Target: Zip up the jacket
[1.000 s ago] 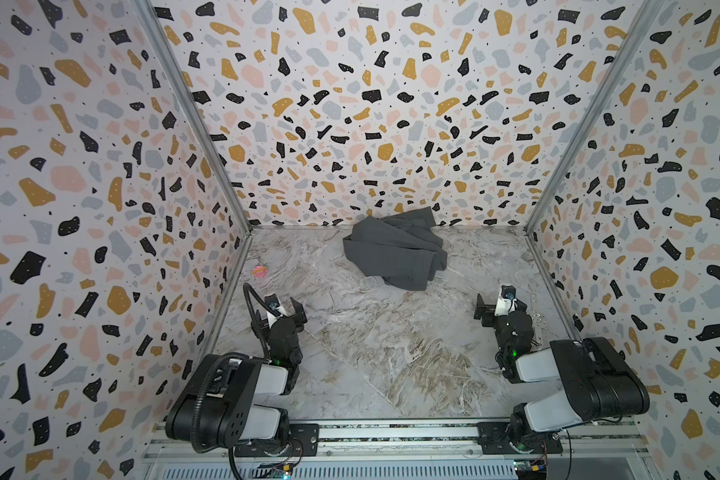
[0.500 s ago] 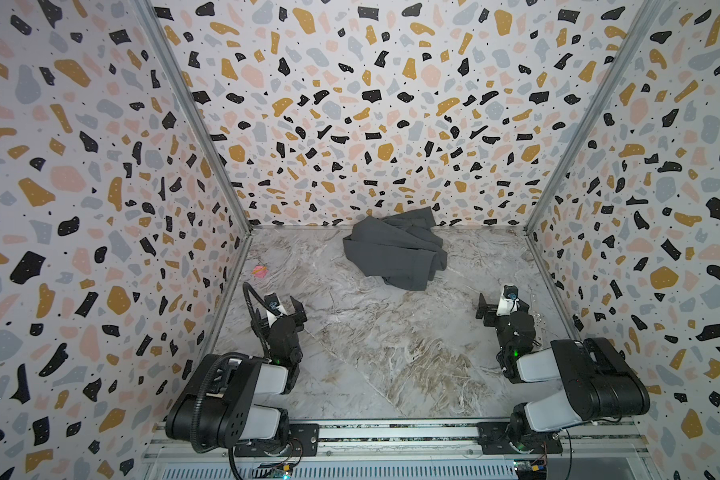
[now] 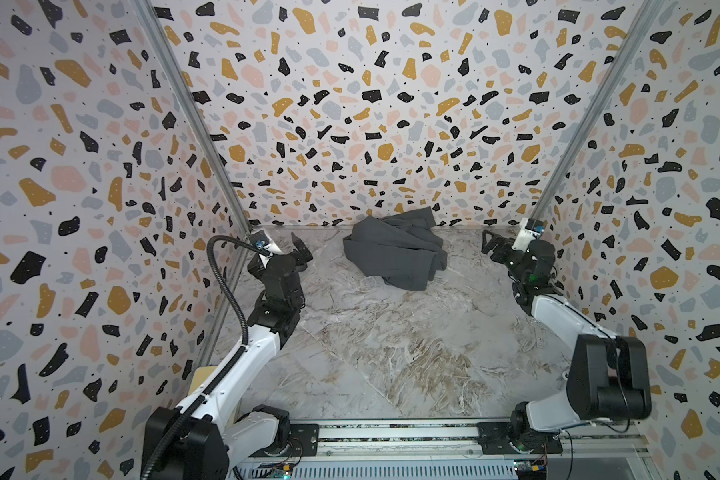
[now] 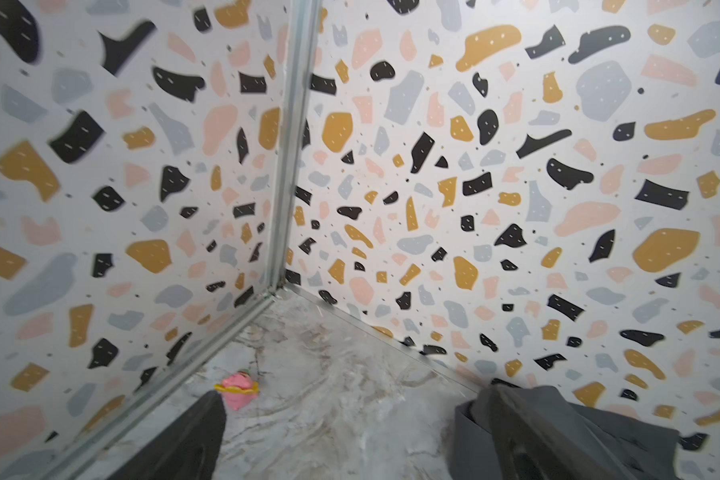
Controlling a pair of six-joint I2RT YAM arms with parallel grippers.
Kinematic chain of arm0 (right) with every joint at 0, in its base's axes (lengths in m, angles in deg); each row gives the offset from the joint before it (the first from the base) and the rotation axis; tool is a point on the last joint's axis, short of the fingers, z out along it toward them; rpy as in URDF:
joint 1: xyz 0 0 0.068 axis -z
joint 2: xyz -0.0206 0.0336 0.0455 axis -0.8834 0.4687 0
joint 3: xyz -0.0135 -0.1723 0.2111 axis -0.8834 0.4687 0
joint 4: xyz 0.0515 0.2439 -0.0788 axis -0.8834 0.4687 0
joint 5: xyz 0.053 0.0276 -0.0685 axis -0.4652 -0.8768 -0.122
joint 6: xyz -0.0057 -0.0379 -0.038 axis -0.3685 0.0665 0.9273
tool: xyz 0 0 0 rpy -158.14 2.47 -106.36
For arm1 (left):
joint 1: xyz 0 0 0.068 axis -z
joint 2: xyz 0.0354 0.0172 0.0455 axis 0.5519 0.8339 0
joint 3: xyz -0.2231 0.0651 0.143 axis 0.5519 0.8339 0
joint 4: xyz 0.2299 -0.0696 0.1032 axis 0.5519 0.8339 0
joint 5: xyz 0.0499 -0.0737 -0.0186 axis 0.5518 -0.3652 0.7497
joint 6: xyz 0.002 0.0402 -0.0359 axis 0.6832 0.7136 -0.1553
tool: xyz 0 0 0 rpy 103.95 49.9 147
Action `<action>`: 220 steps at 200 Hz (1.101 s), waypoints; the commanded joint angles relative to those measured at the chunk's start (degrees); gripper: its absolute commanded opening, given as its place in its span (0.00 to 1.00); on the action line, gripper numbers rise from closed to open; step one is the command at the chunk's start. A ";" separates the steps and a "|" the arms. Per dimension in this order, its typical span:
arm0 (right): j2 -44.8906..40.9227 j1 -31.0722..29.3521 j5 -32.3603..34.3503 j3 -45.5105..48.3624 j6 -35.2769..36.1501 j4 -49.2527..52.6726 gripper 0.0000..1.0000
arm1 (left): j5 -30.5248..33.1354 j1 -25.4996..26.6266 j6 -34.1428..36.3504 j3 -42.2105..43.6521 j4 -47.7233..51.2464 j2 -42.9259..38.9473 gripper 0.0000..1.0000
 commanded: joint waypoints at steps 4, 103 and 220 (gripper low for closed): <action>10.43 -3.54 -13.41 -10.59 -5.65 9.61 0.99 | -10.96 0.69 -9.47 -3.11 17.01 4.52 1.00; 33.30 -17.12 -17.86 -31.95 0.22 21.68 0.20 | -18.13 4.08 -12.65 5.82 24.79 -3.77 1.00; -17.65 -64.81 19.57 12.58 -1.47 31.20 0.60 | -25.93 4.25 -12.47 13.09 22.35 -7.48 1.00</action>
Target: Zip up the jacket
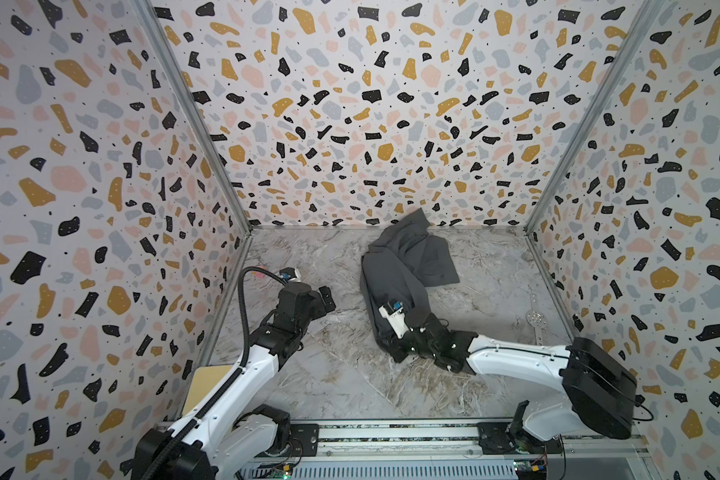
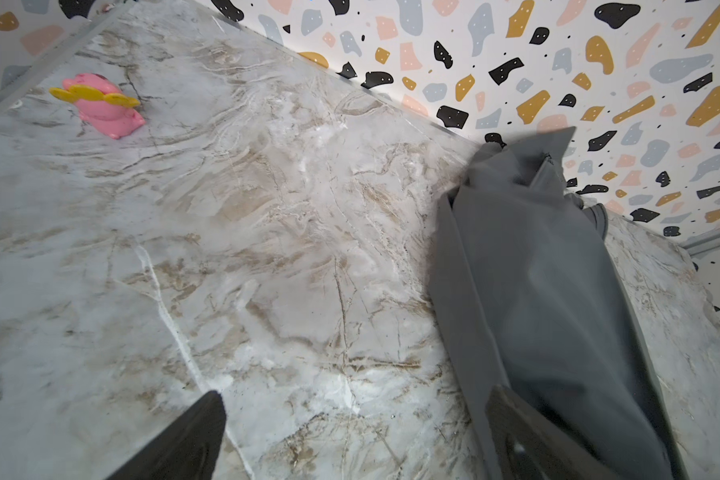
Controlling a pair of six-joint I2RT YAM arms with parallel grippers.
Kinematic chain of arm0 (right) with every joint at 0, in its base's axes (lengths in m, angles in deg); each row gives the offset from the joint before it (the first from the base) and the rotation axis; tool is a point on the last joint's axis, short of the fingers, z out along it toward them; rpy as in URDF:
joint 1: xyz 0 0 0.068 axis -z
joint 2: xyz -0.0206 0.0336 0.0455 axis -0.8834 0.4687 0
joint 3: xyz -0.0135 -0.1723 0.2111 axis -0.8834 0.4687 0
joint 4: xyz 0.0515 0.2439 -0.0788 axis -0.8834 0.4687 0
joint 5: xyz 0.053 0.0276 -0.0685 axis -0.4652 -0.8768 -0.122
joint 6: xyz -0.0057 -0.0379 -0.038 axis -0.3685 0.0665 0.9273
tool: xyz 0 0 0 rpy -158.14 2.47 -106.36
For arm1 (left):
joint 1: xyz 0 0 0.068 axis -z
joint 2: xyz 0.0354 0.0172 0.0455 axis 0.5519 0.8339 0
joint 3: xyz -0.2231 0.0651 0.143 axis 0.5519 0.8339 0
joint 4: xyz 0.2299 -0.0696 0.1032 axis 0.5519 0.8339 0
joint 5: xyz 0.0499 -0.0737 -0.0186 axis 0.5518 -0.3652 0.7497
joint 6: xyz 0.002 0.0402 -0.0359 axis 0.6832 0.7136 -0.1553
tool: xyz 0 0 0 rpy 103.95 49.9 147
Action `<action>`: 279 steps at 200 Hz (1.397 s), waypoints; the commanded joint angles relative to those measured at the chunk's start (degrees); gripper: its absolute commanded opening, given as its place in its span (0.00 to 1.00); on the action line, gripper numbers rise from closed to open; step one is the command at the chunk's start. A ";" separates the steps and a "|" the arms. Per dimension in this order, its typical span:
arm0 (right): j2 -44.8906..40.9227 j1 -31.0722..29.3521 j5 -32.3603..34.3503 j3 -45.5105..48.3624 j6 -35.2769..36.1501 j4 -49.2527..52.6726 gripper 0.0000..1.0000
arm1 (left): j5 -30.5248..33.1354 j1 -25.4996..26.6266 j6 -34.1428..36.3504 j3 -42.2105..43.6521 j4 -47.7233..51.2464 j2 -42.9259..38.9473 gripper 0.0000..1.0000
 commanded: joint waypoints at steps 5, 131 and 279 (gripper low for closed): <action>-9.52 -3.62 9.60 -1.94 -5.04 10.65 0.63 | -3.58 0.28 0.06 1.65 -2.59 1.40 1.00; 8.44 42.13 -21.58 -16.44 1.54 8.82 0.81 | -7.01 14.26 -4.82 -10.01 -9.07 21.53 1.00; 20.00 -5.30 -4.57 -27.05 -1.79 12.36 0.47 | -12.55 0.56 -0.50 -3.59 -3.38 7.62 1.00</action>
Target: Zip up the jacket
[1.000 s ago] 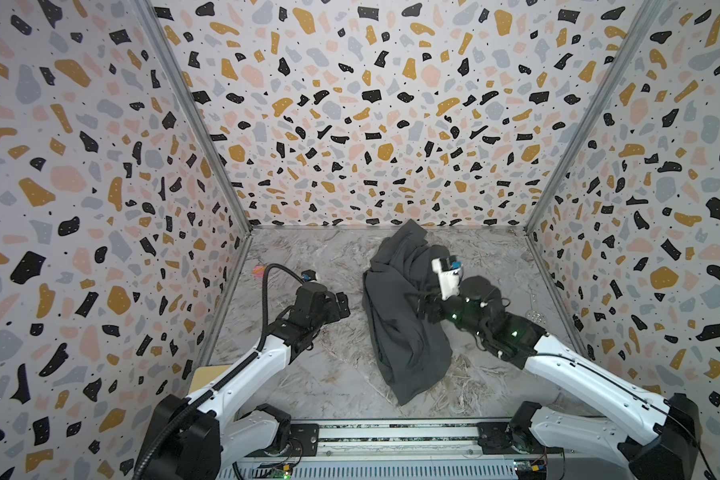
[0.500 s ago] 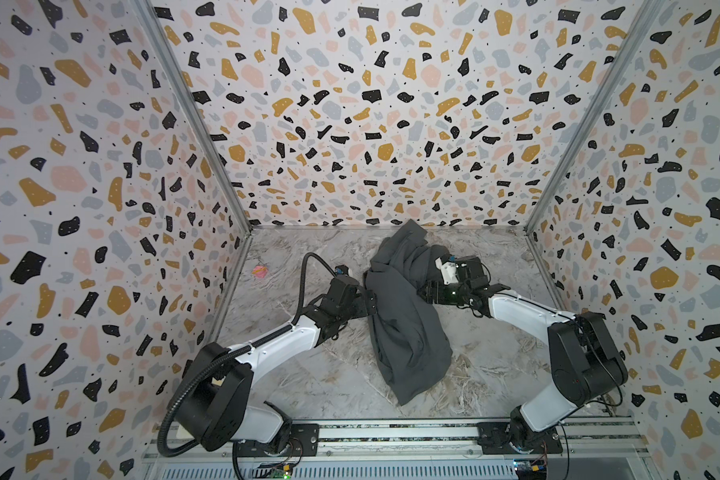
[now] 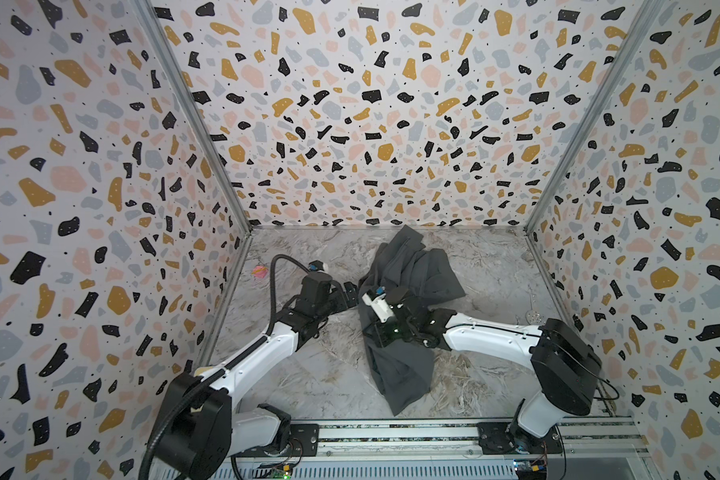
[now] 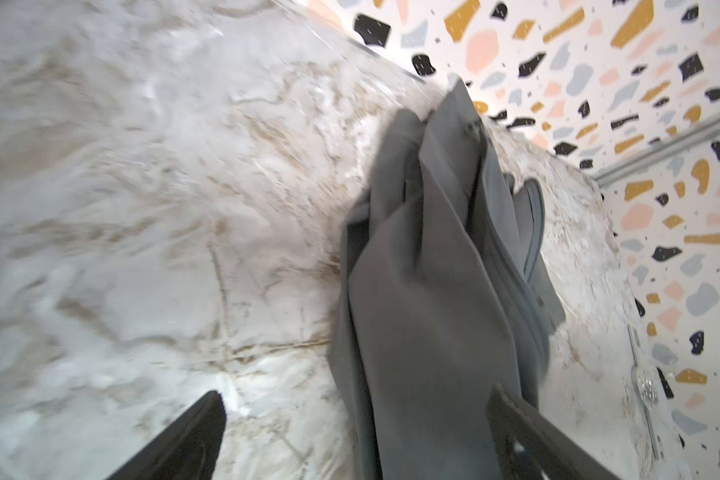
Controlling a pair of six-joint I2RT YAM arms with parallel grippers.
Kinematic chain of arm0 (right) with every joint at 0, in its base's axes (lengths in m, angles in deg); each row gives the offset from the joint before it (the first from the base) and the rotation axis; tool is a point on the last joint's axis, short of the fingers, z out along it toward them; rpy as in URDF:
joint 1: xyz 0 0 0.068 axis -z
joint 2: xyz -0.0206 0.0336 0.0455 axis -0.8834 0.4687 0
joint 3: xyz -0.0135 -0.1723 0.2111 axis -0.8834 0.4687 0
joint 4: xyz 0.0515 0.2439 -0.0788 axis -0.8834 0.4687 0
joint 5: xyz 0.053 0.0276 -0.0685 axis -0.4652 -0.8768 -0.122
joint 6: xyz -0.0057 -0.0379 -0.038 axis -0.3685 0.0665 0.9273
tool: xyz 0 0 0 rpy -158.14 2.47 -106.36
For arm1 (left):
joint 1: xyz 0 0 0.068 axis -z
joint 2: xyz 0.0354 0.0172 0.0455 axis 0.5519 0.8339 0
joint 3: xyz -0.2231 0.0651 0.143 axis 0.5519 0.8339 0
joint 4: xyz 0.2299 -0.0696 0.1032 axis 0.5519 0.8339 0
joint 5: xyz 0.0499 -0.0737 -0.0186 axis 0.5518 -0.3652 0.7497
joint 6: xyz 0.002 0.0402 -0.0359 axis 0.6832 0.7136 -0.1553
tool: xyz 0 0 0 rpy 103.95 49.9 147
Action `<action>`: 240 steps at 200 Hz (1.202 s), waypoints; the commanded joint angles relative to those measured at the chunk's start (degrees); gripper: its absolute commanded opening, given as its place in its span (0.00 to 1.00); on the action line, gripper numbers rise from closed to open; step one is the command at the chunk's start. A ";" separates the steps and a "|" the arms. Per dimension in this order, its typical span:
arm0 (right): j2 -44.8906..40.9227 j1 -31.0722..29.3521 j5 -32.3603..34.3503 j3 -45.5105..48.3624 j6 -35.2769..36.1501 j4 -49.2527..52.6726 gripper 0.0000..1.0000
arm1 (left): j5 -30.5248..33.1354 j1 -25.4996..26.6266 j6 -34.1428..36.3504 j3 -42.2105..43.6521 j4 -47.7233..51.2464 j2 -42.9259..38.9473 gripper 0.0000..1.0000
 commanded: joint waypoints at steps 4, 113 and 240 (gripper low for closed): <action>3.08 -7.42 6.07 -5.36 0.47 5.30 0.55 | -1.80 -2.07 3.49 0.87 3.27 -4.20 1.00; -22.11 22.84 -2.23 10.23 -4.81 5.04 0.81 | -8.03 -1.98 12.40 0.40 15.07 -6.60 1.00; 14.07 31.35 -20.66 5.22 -12.90 -22.85 0.30 | -9.26 6.73 7.12 3.84 6.56 4.01 0.39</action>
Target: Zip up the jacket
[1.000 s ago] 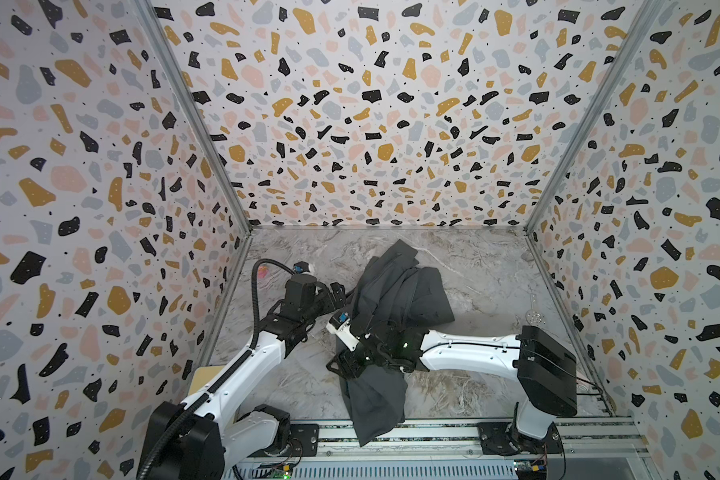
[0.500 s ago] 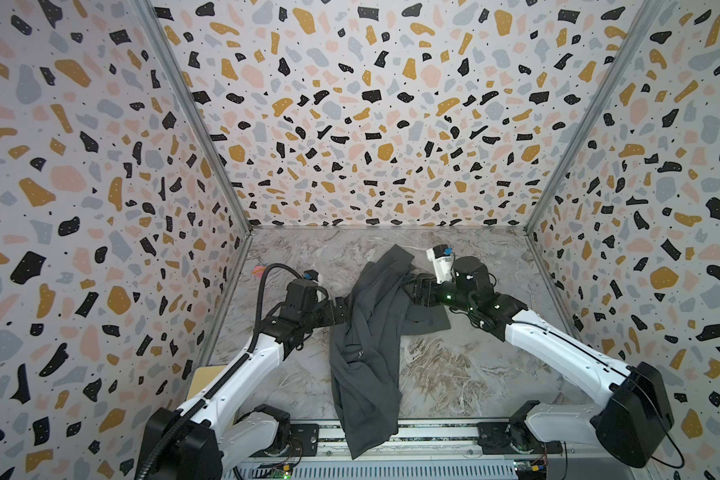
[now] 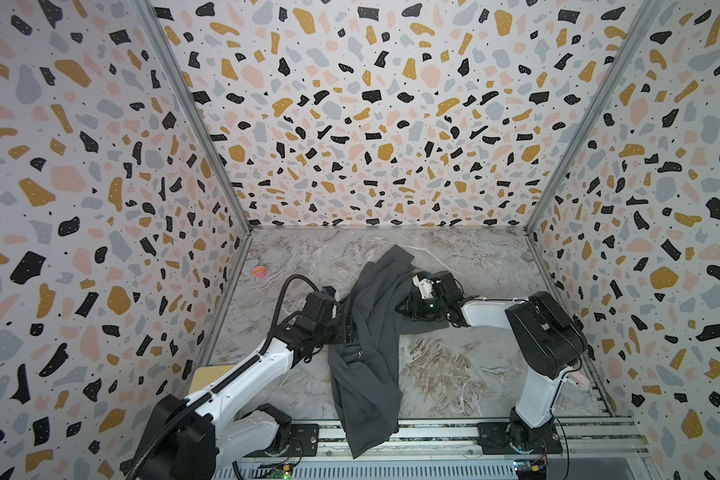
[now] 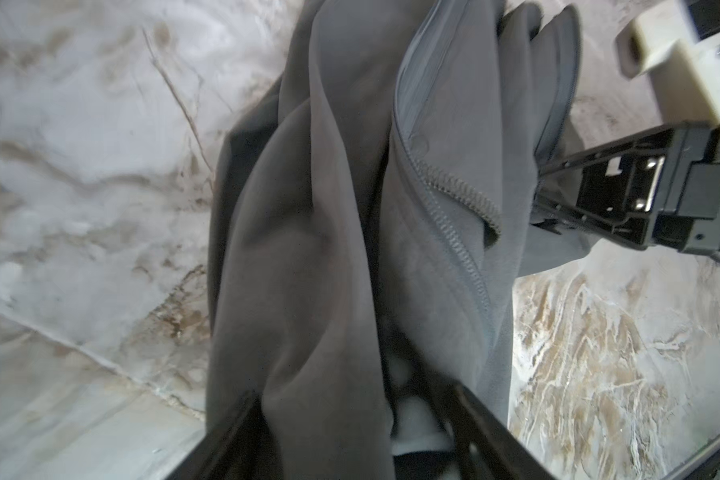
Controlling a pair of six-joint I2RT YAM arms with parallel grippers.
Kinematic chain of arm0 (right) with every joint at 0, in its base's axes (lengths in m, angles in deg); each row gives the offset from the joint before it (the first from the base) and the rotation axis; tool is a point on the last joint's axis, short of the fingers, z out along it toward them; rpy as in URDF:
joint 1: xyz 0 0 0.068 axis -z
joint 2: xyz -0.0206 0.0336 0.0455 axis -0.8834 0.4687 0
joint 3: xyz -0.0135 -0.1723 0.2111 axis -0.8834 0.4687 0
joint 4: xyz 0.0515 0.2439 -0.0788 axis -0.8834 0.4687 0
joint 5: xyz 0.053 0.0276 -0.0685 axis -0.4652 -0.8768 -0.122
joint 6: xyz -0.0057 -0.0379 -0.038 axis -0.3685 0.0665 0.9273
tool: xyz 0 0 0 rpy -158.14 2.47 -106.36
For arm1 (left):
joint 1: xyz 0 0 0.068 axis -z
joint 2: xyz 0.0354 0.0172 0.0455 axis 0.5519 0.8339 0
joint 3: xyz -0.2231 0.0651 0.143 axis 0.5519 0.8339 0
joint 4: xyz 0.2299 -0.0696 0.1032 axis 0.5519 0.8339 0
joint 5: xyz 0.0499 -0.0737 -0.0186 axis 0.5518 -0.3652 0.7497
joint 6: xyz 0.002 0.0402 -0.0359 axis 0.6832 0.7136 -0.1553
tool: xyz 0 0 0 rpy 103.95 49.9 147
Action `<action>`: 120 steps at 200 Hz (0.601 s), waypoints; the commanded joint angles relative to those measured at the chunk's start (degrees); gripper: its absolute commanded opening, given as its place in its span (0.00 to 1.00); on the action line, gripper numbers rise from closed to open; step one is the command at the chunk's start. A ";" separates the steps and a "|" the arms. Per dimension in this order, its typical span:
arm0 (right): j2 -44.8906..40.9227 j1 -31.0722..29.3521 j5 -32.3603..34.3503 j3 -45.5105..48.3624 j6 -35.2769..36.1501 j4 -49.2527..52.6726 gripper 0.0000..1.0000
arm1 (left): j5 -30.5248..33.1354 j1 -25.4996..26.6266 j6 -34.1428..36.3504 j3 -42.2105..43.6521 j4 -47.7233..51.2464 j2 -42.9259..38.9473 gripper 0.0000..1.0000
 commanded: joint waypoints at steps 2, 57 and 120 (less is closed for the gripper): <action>3.14 1.14 -4.79 -4.52 -1.22 -6.67 0.28 | -2.33 0.08 -0.90 -0.82 -7.97 6.53 0.34; -11.02 13.17 -0.55 -4.68 8.51 6.30 0.00 | -7.32 -10.68 3.68 -13.79 -8.86 16.04 0.00; -36.27 19.75 7.14 17.19 9.21 13.75 0.00 | -11.89 -18.14 4.93 -25.41 -12.18 28.46 0.46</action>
